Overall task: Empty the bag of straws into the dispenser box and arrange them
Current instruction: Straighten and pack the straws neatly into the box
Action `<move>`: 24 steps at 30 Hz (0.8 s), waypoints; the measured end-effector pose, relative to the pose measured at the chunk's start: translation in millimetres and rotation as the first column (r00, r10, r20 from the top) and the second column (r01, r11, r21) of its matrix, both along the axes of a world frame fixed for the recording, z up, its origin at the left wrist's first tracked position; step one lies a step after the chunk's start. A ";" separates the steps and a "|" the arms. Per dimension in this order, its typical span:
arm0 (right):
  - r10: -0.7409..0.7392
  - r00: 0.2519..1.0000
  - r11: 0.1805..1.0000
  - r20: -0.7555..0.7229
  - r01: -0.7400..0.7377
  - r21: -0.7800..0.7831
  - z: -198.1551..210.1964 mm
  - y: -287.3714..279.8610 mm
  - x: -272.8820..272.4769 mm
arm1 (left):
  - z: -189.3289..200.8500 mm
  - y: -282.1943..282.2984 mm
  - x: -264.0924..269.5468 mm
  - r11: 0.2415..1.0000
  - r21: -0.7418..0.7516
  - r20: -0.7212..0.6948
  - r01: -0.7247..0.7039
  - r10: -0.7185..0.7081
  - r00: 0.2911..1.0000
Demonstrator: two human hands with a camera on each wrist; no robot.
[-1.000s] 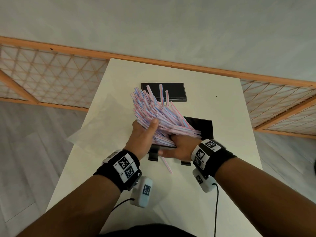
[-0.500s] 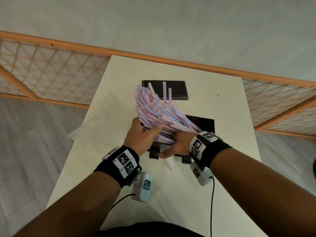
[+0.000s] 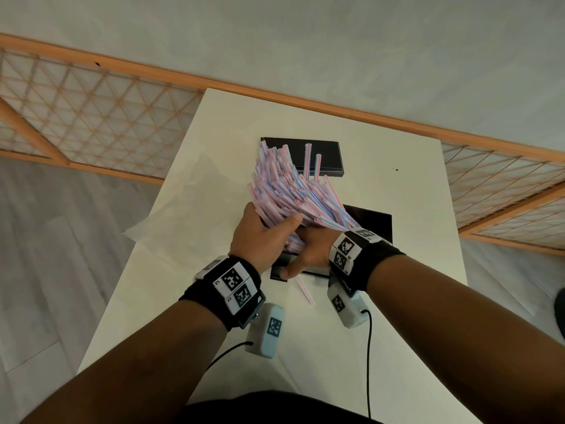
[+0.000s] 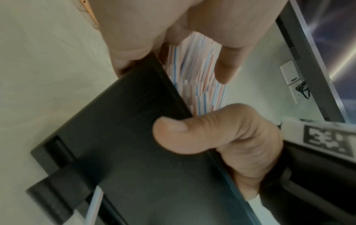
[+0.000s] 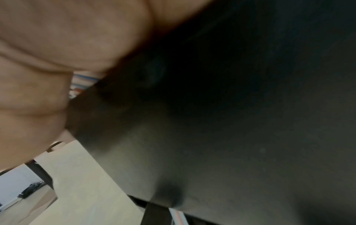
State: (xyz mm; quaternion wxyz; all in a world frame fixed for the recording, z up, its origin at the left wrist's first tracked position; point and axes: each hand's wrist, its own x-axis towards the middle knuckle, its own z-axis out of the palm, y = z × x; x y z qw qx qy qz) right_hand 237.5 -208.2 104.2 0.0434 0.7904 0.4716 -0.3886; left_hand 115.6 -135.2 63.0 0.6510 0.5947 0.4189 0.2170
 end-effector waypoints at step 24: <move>-0.070 0.995 0.990 -0.066 0.078 0.117 -17.4 -7.7 11.5 | 45.9 22.5 0.0 0.946 0.039 0.152 -0.323 0.314 0.937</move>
